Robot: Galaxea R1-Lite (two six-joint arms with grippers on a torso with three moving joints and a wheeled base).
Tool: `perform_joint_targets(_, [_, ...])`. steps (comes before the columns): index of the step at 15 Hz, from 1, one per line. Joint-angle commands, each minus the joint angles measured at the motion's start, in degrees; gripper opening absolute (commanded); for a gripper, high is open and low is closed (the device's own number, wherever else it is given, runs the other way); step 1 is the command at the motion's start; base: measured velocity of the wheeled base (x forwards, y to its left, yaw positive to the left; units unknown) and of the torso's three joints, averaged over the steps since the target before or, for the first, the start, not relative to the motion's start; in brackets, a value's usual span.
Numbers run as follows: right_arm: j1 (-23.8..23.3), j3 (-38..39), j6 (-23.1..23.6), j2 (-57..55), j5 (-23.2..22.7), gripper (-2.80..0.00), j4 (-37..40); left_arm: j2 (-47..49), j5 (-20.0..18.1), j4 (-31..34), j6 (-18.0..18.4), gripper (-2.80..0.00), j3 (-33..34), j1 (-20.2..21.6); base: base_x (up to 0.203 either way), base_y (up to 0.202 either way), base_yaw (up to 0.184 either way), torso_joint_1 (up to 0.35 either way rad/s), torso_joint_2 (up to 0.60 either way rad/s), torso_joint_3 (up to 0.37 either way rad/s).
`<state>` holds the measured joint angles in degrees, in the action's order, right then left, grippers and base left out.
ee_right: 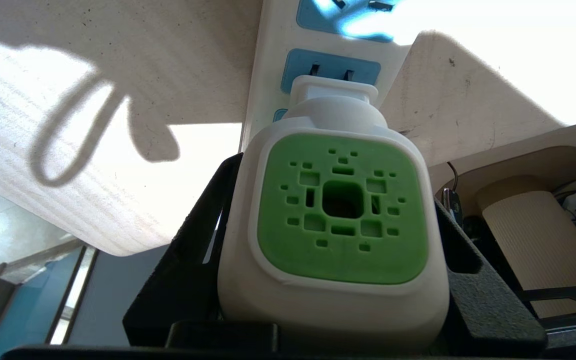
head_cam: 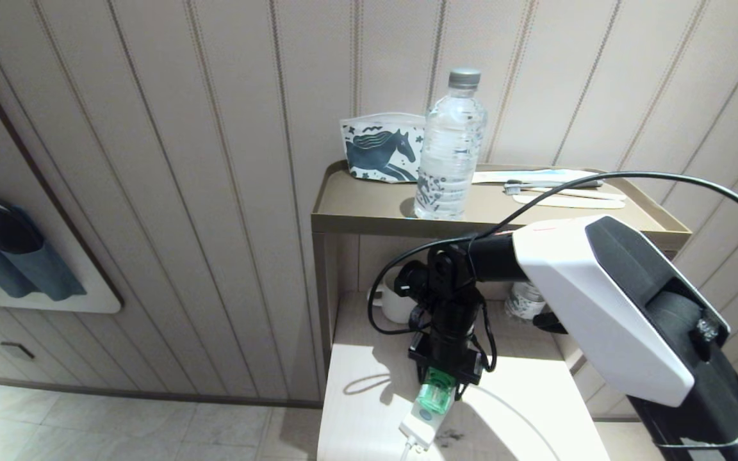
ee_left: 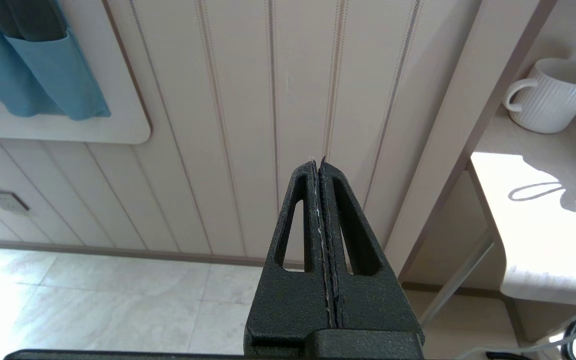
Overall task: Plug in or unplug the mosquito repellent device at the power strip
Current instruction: Insert the plug into the socket
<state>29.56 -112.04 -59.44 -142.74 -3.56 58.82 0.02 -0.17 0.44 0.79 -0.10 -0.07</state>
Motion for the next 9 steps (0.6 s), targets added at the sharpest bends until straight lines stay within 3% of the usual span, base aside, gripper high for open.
perform_joint_targets(1, [-0.51, -0.02, -0.41, -0.65, -0.45, -2.80, 0.37, -0.02, -0.01, 0.00, 0.00, -2.80, 0.01, -0.01, 0.000, 0.000, 0.000, 0.000, 0.00, 0.000])
perform_joint_targets(6, [-4.58, -0.01, -1.72, 0.85, -8.88, -2.80, 0.84, -0.02, -0.01, 0.00, 0.00, -2.80, 0.01, -0.01, 0.000, 0.000, 0.000, 0.000, 0.00, 0.000])
perform_joint_targets(9, [-6.26, -0.02, -1.74, 0.45, -10.50, -2.80, 1.80, -0.02, -0.01, 0.00, 0.00, -2.80, 0.01, -0.01, 0.000, 0.000, 0.000, 0.000, 0.00, 0.000])
